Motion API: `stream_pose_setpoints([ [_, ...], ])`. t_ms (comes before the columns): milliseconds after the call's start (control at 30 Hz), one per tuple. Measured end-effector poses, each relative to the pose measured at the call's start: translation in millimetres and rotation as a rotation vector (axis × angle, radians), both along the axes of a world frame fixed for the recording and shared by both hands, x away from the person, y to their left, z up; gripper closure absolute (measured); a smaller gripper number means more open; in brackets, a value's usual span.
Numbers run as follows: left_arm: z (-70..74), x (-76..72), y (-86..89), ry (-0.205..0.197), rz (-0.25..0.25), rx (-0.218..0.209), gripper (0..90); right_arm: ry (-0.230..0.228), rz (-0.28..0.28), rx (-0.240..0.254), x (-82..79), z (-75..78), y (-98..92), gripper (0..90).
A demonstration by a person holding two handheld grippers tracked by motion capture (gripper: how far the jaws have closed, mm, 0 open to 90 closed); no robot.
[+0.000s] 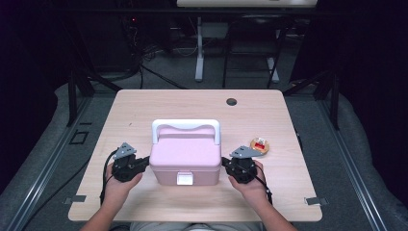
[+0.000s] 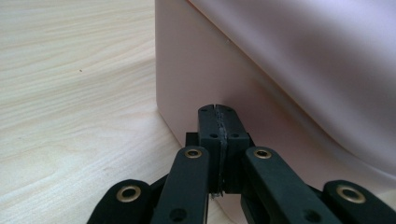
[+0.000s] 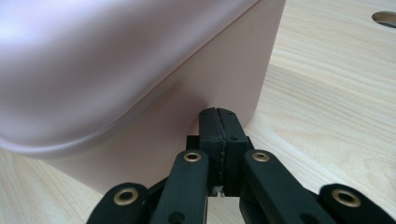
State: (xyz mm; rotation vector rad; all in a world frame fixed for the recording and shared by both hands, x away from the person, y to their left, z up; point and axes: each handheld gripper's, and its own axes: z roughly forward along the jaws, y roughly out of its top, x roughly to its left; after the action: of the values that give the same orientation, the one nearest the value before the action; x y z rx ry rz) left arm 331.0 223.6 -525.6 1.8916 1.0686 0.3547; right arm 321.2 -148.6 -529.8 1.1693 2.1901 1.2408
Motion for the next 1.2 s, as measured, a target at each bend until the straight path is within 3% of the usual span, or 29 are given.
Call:
stream_pose_setpoints([
  [300, 2.0, -2.8, -5.1, 0.026, -0.014, -0.002, 89.9, 0.05, -0.002, 0.015, -1.1, 2.9, -6.7, 90.0],
  [433, 3.5, -6.6, -7.0, 0.036, -0.026, 0.008, 89.9, 0.046, 0.0, 0.011, -6.2, 2.8, -9.3, 90.0],
  [600, 2.9, -12.7, -8.2, 0.06, -0.027, -0.023, 89.9, 0.036, 0.005, 0.004, -14.1, 2.6, -12.0, 90.0],
  [833, 3.3, -23.4, -11.2, 0.065, -0.027, -0.023, 89.9, 0.062, 0.009, 0.021, -24.5, 3.2, -16.9, 90.0],
  [1067, 0.8, -28.6, -9.9, 0.066, -0.038, -0.026, 89.9, 0.05, 0.024, -0.085, -34.4, -5.8, -11.5, 90.0],
  [1200, 0.2, -30.0, -9.4, 0.069, -0.042, -0.026, 90.0, 0.061, 0.021, -0.061, -34.4, -4.5, -13.0, 90.0],
])
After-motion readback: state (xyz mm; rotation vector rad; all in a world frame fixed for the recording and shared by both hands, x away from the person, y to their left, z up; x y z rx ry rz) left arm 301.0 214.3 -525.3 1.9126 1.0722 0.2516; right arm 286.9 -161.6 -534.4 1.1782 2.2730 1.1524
